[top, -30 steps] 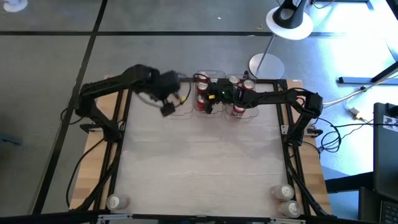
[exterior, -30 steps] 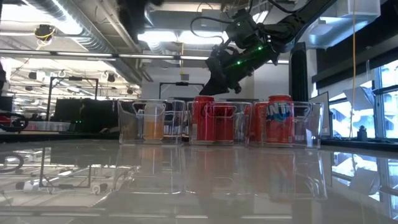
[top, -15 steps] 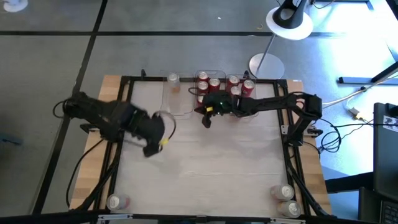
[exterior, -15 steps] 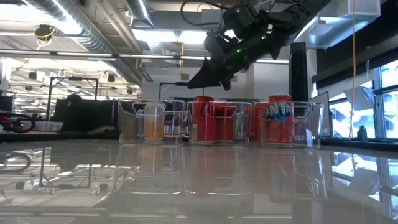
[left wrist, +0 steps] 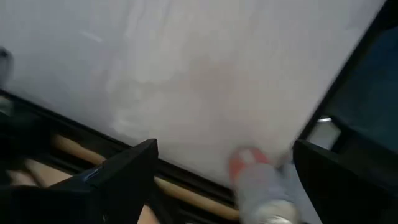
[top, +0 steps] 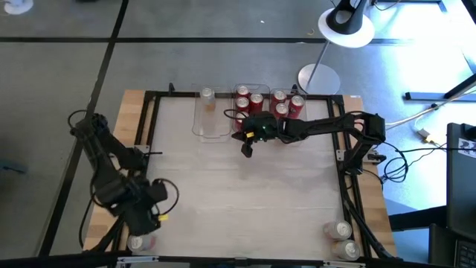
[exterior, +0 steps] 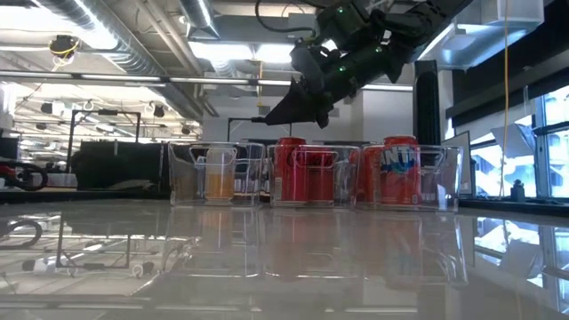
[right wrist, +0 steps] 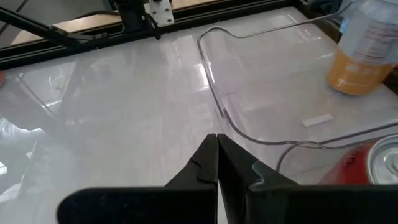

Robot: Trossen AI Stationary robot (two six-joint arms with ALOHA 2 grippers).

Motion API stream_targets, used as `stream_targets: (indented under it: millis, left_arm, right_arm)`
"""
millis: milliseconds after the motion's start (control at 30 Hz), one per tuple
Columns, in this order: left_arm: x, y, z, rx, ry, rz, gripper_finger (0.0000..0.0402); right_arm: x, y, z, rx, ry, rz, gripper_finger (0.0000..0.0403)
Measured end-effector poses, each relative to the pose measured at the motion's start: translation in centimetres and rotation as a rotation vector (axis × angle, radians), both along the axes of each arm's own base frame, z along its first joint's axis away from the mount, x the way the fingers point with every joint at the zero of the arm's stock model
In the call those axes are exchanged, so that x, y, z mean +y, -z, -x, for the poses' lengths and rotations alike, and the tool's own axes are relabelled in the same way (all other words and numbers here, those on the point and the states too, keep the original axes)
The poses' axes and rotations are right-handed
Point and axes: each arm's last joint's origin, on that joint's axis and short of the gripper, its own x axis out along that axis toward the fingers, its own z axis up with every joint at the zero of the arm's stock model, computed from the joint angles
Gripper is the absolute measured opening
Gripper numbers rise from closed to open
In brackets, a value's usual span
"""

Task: Sort soda cans
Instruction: Put the bottom left yellow-white soda can into the left transparent bin

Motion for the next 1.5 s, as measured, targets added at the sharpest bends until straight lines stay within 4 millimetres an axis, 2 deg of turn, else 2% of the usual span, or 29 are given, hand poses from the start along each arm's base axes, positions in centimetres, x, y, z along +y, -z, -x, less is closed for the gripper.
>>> stream_targets:
  millis: [233, 467, 633, 733, 1000, 1333, 1500]
  left_arm:
    - [-3.0, 1.9, 2.3, -0.012, -0.178, 0.123, 0.0361]
    - [-4.7, 5.0, 3.1, -0.018, -0.268, 0.228, 0.0361]
    - [-5.3, 6.8, 3.7, 0.113, -0.342, 0.292, 0.0361]
    - [-5.5, 7.5, 4.0, 0.179, -0.340, 0.312, 0.0361]
    - [-6.0, 8.0, 4.0, 0.192, -0.344, 0.335, 0.0361]
    - [-7.6, 10.5, 3.6, 0.268, -0.269, 0.278, 0.0361]
    - [-7.8, 11.2, 3.5, 0.279, -0.259, 0.247, 0.0338]
  right_arm:
    - [0.0, 0.0, 0.0, 0.002, 0.000, 0.000, 0.0003]
    - [-0.1, 0.0, 0.0, 0.002, 0.003, 0.000, 0.0003]
    - [-0.1, 0.0, 0.0, 0.002, 0.003, 0.000, 0.0003]
    - [-0.1, 0.0, 0.0, 0.001, 0.002, 0.000, 0.0003]
    - [-0.1, 0.0, 0.0, -0.004, 0.002, 0.001, 0.0003]
    - [-0.1, 0.0, 0.0, -0.003, 0.002, 0.000, 0.0003]
    - [-0.1, 0.0, 0.0, -0.002, 0.002, 0.000, 0.0003]
